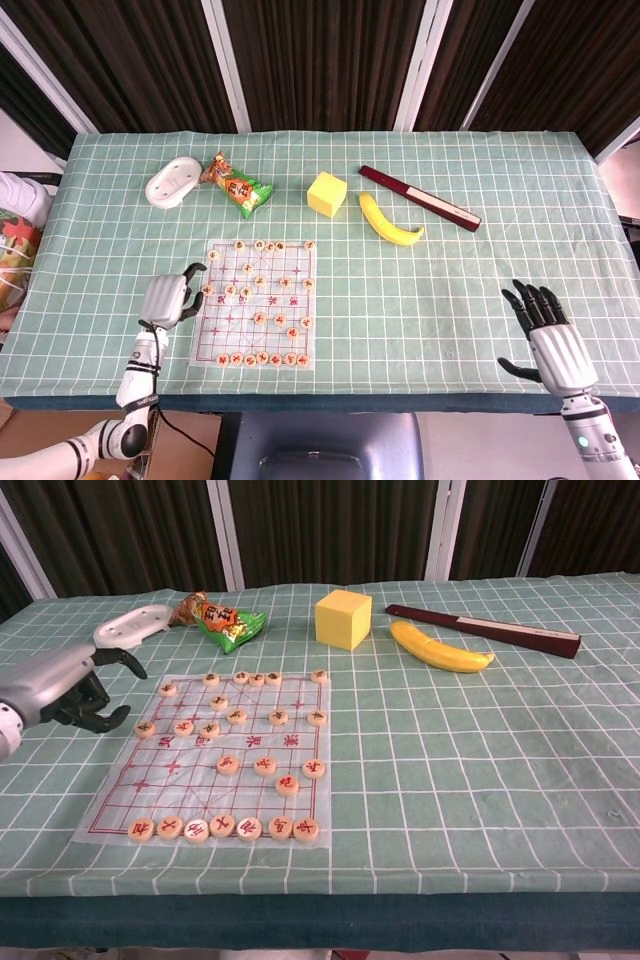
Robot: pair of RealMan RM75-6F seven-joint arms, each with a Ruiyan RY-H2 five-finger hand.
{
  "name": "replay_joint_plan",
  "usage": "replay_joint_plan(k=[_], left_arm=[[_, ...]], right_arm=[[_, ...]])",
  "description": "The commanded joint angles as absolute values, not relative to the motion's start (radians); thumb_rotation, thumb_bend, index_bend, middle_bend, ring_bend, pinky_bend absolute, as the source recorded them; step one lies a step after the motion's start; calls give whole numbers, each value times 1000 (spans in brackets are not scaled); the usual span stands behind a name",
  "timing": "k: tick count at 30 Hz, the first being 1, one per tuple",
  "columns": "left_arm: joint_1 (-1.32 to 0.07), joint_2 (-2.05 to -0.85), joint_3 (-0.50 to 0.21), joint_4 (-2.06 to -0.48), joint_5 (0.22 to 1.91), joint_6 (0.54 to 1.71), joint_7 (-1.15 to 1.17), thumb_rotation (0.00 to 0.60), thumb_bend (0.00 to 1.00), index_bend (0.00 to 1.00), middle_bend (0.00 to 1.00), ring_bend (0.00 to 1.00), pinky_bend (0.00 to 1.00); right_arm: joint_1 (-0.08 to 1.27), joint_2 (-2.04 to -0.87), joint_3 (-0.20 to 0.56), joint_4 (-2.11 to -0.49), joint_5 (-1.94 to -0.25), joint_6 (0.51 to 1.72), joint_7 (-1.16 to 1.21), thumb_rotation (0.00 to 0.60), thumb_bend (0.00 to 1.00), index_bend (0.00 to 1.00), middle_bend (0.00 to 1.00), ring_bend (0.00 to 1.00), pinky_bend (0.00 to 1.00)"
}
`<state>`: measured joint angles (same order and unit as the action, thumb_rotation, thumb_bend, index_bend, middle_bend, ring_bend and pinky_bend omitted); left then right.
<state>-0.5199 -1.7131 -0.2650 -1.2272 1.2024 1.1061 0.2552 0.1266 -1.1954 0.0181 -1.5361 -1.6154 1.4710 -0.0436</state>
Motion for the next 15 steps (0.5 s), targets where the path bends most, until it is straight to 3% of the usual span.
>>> replay_joint_plan(k=[1,15], left_arm=[[-548,-1757,-270,-1194,1169,1094,303,600,434,314,1000,1000,1000],[-590,-1827,-258,-1152,1108,1078,400,600,431,341,1000,1000,1000]], right_arm=[[127,-1203,21,-1524,-1623,1482,-26,600,188,0,0,0,0],[135,-1201,15,-1519,-1634,1477,-2,600,189,0,0,0,0]])
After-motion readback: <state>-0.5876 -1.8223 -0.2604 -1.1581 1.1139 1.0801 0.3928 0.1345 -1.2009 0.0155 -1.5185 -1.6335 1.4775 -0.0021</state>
